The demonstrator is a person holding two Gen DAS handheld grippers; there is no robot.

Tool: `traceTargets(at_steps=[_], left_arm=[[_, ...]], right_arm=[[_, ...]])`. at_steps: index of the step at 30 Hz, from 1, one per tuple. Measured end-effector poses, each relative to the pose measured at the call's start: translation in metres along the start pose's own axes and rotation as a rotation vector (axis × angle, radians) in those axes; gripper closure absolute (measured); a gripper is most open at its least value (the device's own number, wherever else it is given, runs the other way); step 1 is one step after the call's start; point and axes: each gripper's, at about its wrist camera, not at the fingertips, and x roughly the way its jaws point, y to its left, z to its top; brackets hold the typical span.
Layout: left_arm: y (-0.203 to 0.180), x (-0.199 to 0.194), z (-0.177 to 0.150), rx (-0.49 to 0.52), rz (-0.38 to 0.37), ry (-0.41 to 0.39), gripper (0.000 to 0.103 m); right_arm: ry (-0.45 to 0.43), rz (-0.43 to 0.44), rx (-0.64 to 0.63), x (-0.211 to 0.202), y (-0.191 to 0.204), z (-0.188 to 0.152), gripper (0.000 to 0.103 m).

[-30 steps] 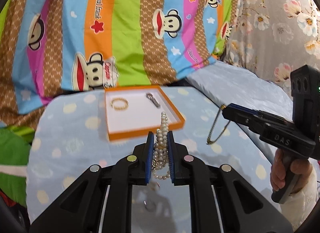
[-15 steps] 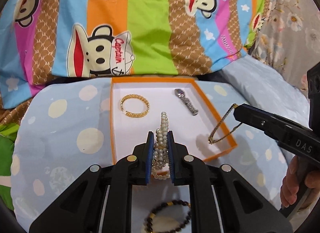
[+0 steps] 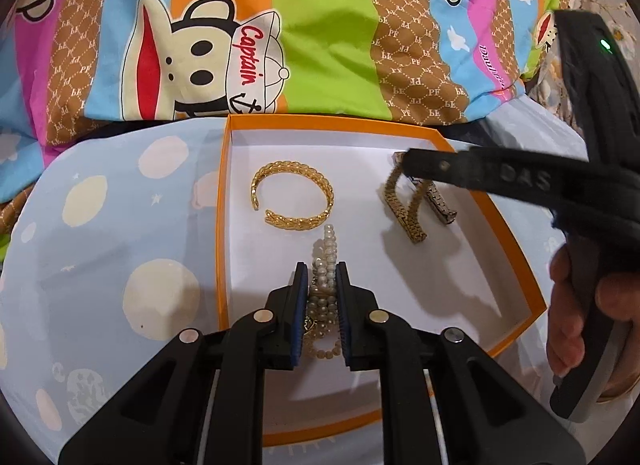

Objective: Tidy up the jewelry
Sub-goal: 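Carry the gold watch into the orange box and release while the left tool drops the pearls there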

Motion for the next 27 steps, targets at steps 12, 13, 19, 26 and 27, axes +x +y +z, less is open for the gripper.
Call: traceTargets(at_steps=[12, 13, 19, 26, 27], left_arm=[[0.003, -0.045, 0.009, -0.045, -0.022, -0.148, 0.056], [0.004, -0.054, 0.008, -0.048, -0.026, -0.160, 0.056], [0.006, -0.114, -0.016, -0.040, -0.019, -0.215, 0.055], [0.007, -0.156, -0.074, -0.024, 0.047, -0.195, 0.054], [0.007, -0.159, -0.087, -0.024, 0.053, -0.178, 0.054]], right_arm=[[-0.214, 0.058, 0.066, -0.078, -0.013, -0.012, 0.060], [-0.223, 0.058, 0.065, -0.085, -0.014, -0.016, 0.060], [-0.252, 0.032, 0.036, -0.142, -0.018, -0.078, 0.060], [-0.220, -0.041, -0.019, -0.180, -0.012, -0.162, 0.060], [-0.208, -0.039, -0.021, -0.184, -0.012, -0.174, 0.060]])
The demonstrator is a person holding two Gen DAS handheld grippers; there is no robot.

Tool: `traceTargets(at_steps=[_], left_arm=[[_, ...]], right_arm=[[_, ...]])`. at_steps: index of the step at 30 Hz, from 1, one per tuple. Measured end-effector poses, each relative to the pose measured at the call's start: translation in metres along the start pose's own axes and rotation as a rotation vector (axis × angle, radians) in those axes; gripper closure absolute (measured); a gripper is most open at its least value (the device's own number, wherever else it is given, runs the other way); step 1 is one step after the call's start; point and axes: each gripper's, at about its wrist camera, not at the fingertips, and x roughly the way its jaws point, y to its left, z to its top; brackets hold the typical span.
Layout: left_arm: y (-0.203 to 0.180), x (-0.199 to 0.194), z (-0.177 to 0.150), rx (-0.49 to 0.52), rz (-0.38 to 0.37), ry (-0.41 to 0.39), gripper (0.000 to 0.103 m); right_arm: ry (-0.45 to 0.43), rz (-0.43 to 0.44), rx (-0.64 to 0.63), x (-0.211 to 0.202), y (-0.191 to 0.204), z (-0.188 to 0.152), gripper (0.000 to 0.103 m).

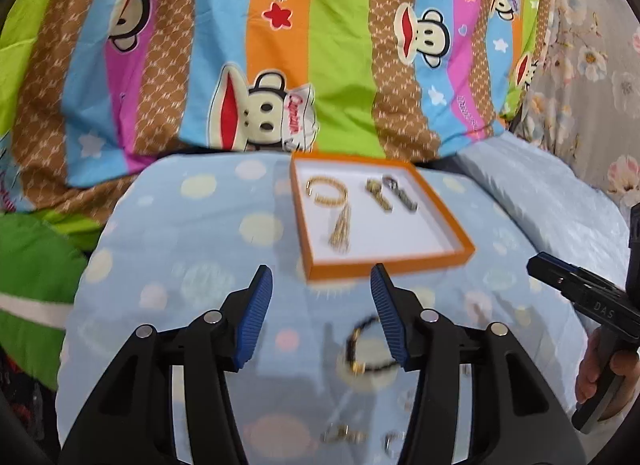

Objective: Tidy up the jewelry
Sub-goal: 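Carry the gold watch into the orange box and release while the left tool drops the pearls there, then grasp a gold hoop earring with the right tool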

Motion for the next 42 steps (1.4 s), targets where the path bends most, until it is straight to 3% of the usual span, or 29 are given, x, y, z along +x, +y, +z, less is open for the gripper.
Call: traceTargets(at_steps=[7, 17, 25, 42], left_arm=[[-0.009, -0.025, -0.056, -0.003, -0.004, 0.053, 0.049], [-0.035, -0.028, -0.108, 0.006, -0.037, 0.126, 0.046], [-0.035, -0.022, -0.119, -0.006, -0.038, 0.151, 0.045], [-0.017, -0.019, -0.115, -0.078, -0.038, 0.152, 0.043]], right_arm=[[0.064, 0.002, 0.005, -0.018, 0.012, -0.052, 0.060], [0.088, -0.063, -0.061, -0.028, 0.025, -0.090, 0.060], [0.098, -0.092, 0.008, -0.027, 0.003, -0.093, 0.060], [0.147, -0.023, -0.082, 0.026, 0.054, -0.076, 0.060]])
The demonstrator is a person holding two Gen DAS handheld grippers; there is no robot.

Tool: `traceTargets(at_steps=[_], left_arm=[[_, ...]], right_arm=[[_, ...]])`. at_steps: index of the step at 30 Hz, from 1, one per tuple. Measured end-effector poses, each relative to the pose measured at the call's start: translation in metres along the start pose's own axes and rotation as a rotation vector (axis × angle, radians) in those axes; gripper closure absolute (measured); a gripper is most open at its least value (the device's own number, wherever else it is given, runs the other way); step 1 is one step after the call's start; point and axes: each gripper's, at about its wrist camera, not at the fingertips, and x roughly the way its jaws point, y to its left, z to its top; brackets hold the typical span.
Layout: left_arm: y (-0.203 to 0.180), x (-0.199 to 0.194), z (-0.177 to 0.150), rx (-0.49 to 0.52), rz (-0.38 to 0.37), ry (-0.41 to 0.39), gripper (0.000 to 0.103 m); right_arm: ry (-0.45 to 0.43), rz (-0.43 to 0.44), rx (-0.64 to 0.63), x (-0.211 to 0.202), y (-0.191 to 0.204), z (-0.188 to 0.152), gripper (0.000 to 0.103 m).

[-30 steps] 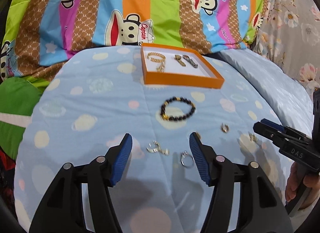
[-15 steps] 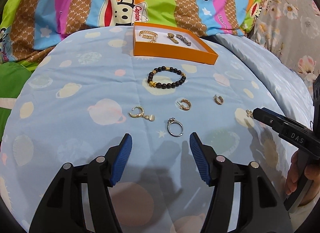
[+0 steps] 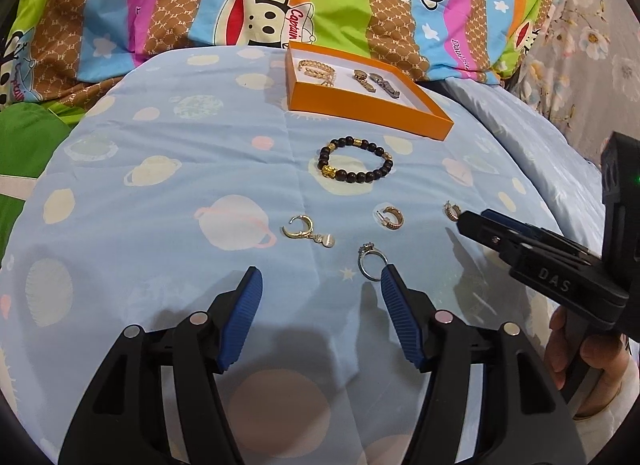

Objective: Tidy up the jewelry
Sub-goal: 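Grasp a gold hoop earring with the right tool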

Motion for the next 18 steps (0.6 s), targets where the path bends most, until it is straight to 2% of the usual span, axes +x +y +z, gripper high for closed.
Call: traceTargets(at_steps=[2, 5, 7, 9, 11, 13, 16, 18], left_arm=[[0.000, 0.000, 0.000, -0.001, -0.002, 0.000, 0.043], [0.002, 0.000, 0.001, -0.010, -0.004, 0.001, 0.042], [0.003, -0.001, 0.004, -0.009, 0.002, 0.001, 0.042], [0.003, -0.001, 0.009, -0.003, 0.011, -0.006, 0.042], [0.003, -0.001, 0.015, 0.001, 0.011, -0.013, 0.041], [0.002, 0.000, 0.025, 0.002, 0.008, -0.020, 0.033], [-0.003, 0.005, 0.045, 0.014, 0.005, -0.037, 0.027], [-0.006, 0.013, 0.056, 0.026, 0.009, -0.037, 0.026]], right_arm=[[0.008, -0.008, -0.003, 0.005, 0.002, 0.003, 0.060], [0.022, -0.017, -0.001, 0.013, 0.002, 0.007, 0.067], [0.031, -0.030, -0.004, 0.016, 0.002, 0.008, 0.081], [0.034, -0.044, -0.005, 0.017, 0.002, 0.009, 0.087], [0.033, -0.044, -0.005, 0.017, 0.002, 0.008, 0.087], [0.031, -0.044, -0.004, 0.016, 0.002, 0.008, 0.087], [0.028, -0.041, 0.006, 0.014, -0.001, 0.006, 0.087], [0.027, -0.035, 0.015, 0.012, -0.003, 0.005, 0.087]])
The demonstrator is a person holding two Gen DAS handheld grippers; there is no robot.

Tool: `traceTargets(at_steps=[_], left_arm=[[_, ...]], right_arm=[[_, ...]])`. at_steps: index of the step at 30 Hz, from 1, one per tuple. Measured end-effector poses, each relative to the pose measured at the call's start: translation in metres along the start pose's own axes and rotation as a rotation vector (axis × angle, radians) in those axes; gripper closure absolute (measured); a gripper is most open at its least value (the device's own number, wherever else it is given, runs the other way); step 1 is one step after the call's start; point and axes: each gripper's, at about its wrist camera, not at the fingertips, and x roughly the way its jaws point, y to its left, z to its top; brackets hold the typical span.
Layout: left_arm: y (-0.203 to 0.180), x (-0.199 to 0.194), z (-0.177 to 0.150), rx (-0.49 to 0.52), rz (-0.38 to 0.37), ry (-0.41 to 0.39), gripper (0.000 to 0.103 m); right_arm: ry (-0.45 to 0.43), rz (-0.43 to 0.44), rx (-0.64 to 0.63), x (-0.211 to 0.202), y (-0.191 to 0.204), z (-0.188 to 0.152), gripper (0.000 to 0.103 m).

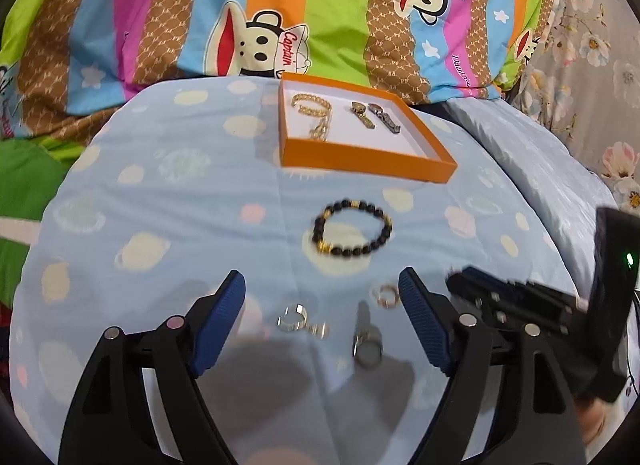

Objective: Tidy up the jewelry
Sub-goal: 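Grasp a gold hoop earring with the right tool, then grasp another gold hoop earring with the left tool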

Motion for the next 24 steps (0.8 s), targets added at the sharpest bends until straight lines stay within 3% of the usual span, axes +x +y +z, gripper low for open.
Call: traceTargets(at_steps=[8, 16, 24], left_arm=[[-0.014, 0.058, 0.023, 0.030, 0.008, 0.101, 0.026], [-0.023, 0.036, 0.000, 0.047, -0.016, 0.069, 0.027], [-0.044, 0.037, -0.016, 0.134, -0.039, 0.085, 0.057]], right_arm=[[-0.002, 0.018, 0.016, -0.004, -0.005, -0.003, 0.087], [-0.010, 0.022, 0.044, -0.010, -0.014, -0.007, 0.087], [-0.032, 0.000, 0.065, -0.023, -0.025, -0.008, 0.087]])
